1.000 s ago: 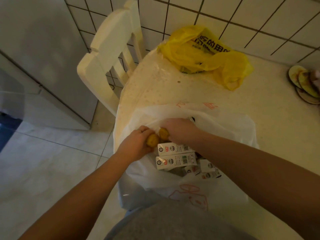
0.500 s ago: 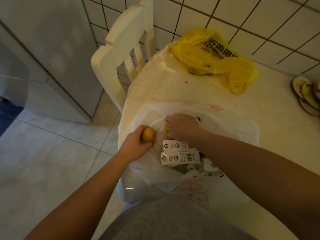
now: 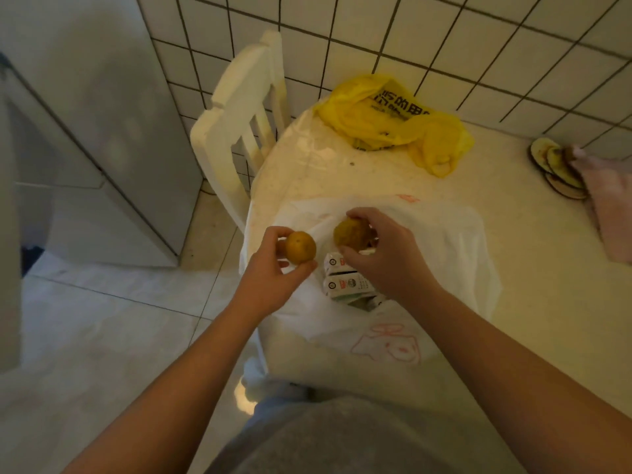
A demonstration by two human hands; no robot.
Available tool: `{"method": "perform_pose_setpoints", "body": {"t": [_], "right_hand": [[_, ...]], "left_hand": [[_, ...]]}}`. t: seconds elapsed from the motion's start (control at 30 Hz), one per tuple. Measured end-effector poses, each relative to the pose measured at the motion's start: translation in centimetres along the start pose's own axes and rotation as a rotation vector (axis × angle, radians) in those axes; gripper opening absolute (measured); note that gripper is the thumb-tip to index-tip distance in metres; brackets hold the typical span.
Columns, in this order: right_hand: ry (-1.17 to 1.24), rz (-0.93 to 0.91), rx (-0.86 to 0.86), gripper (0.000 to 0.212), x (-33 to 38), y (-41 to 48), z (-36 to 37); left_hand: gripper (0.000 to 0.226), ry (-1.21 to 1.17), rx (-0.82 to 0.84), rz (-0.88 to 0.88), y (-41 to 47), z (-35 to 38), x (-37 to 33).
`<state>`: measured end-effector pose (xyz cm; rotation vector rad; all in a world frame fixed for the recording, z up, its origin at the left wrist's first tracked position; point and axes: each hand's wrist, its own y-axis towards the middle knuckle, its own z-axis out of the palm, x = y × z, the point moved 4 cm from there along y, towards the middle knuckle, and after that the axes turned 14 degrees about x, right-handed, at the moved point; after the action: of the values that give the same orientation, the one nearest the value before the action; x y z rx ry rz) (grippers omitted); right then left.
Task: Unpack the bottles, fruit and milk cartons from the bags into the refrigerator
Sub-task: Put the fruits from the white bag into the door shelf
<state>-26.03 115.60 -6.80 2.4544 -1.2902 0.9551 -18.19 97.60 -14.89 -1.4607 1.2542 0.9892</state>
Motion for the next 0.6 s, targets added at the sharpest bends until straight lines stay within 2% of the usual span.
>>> {"method": "perform_pose_setpoints", "body": {"t": [0.23,0.47,0.6], "right_hand": [[0.142,0.086,-0.162,0.052,3.4,-7.8,3.4],[0.318,0.166,-0.298,0.049,9.6,-16.4,12.8],[0.416,0.226,-0.261,0.046,14.9,-20.7,18.6]], "left_hand": [[0.049,0.112,0.011,0.068,-6.7,-1.9,-0.1],[0.048,0.208,0.163,0.042,-17.5,-4.9,2.0],[0.045,0.255,0.163,0.026,-25.1,-8.8,3.8]]}}
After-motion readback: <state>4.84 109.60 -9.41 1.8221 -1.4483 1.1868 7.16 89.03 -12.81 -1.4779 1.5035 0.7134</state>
